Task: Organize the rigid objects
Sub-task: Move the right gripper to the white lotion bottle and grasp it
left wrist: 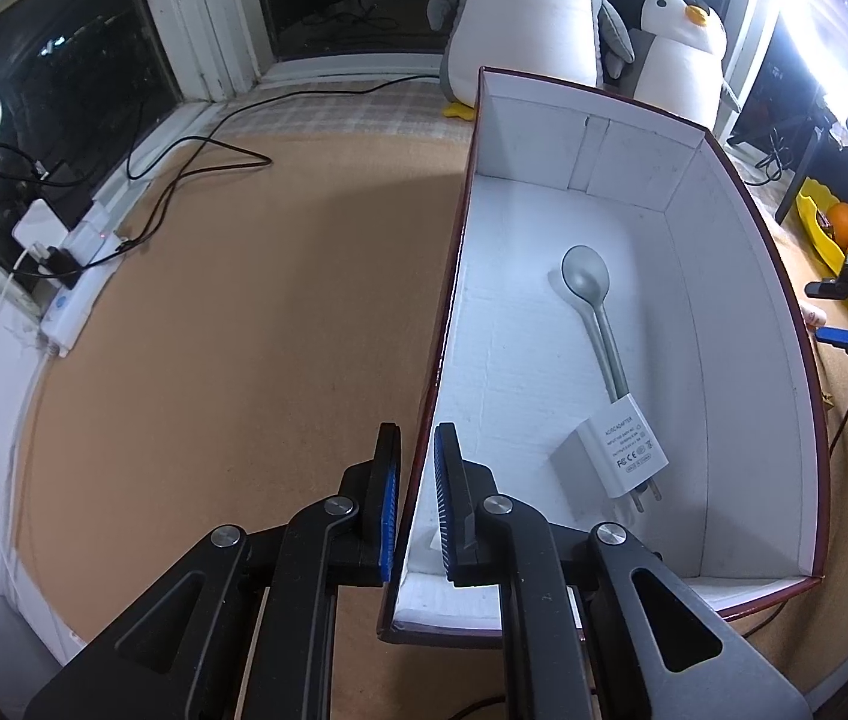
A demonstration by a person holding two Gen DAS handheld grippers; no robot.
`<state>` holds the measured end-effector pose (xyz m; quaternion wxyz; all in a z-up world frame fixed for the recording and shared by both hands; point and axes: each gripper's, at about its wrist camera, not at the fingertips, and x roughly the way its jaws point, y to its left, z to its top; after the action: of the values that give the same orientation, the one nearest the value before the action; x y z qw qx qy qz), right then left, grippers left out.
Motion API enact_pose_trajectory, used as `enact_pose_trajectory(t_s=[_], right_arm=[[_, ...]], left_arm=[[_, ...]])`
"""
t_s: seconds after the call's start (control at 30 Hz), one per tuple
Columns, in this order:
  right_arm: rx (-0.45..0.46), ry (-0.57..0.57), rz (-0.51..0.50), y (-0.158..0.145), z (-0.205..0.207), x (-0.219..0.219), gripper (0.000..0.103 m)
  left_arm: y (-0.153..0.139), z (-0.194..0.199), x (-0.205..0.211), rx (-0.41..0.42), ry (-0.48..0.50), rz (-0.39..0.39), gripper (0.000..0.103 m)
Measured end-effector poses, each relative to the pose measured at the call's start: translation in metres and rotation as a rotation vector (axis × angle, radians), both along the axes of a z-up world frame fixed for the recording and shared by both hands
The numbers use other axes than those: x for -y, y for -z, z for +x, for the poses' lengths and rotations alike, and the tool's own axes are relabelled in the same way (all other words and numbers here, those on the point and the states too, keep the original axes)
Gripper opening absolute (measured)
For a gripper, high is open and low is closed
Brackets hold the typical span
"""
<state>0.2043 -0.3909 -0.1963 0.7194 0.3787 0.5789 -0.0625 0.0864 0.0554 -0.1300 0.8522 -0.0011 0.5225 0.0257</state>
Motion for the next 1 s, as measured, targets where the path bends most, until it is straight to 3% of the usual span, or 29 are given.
enact_pose_trajectory(t_s=[0.33,0.57,0.7,1.0], right_arm=[[-0.059,-0.065,-0.136,0.001,0.027,-0.014,0.035],[-0.082,-0.199,-0.285,-0.002,0.036,-0.029,0.018],[-0.055,-0.253,-0.333,-0.003,0.031,-0.036,0.018],[0.011,-0.26,-0.364,-0.018,0.014,-0.044,0.018]], left_arm=[[0.002,0.004,-0.003,-0.008,0.005,-0.026,0.01],[0.004,0.005,-0.004,-0.009,0.005,-0.035,0.01],[0.004,0.005,-0.004,-0.008,0.005,-0.034,0.01],[0.002,0.001,-0.004,0.004,-0.002,-0.034,0.01]])
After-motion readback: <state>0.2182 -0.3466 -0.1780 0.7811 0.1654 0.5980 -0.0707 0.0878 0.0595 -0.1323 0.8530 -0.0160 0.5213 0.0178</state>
